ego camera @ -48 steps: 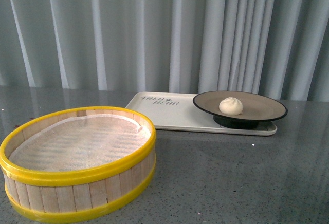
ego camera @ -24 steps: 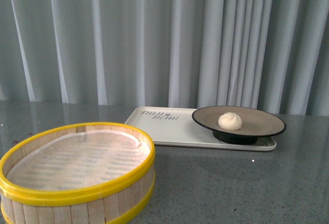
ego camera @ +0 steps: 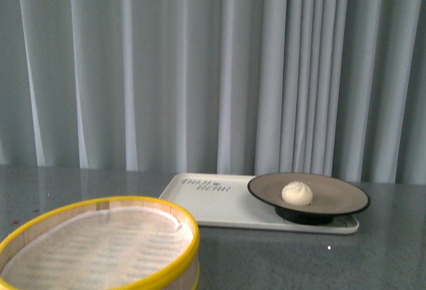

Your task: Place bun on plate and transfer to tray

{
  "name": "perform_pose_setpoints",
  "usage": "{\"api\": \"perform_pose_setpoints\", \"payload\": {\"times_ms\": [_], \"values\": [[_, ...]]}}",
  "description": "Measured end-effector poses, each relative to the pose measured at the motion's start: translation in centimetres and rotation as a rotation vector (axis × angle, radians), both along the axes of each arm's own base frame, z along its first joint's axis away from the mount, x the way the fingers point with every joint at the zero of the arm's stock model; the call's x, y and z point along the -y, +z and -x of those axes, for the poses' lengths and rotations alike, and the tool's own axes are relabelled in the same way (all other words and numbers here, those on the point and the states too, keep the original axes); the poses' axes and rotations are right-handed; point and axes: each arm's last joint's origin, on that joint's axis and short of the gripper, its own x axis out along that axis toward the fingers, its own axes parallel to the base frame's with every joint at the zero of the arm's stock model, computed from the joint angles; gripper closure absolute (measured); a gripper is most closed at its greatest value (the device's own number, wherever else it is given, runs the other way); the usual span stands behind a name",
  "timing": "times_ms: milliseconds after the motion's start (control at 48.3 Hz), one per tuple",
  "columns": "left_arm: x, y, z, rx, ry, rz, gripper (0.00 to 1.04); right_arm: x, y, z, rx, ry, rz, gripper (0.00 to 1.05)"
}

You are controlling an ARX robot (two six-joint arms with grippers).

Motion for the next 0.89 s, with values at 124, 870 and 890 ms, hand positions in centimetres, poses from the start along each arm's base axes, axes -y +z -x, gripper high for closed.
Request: {"api": "perform_pose_setpoints", "payload": {"times_ms": [124,870,890], "values": [[0.0,0.0,0.0,0.0,0.0,0.0,0.07,0.0,0.1,0.3,-0.002,0.0,0.0,1.03],[0.0,0.0,0.0,0.0,0.0,0.0,0.07,0.0,0.2,2.1,0.009,0.0,0.0,1.03],[0.0,0.0,0.0,0.0,0.0,0.0,0.07,0.0,0.2,2.1,0.009,0.0,0.0,1.03]]}}
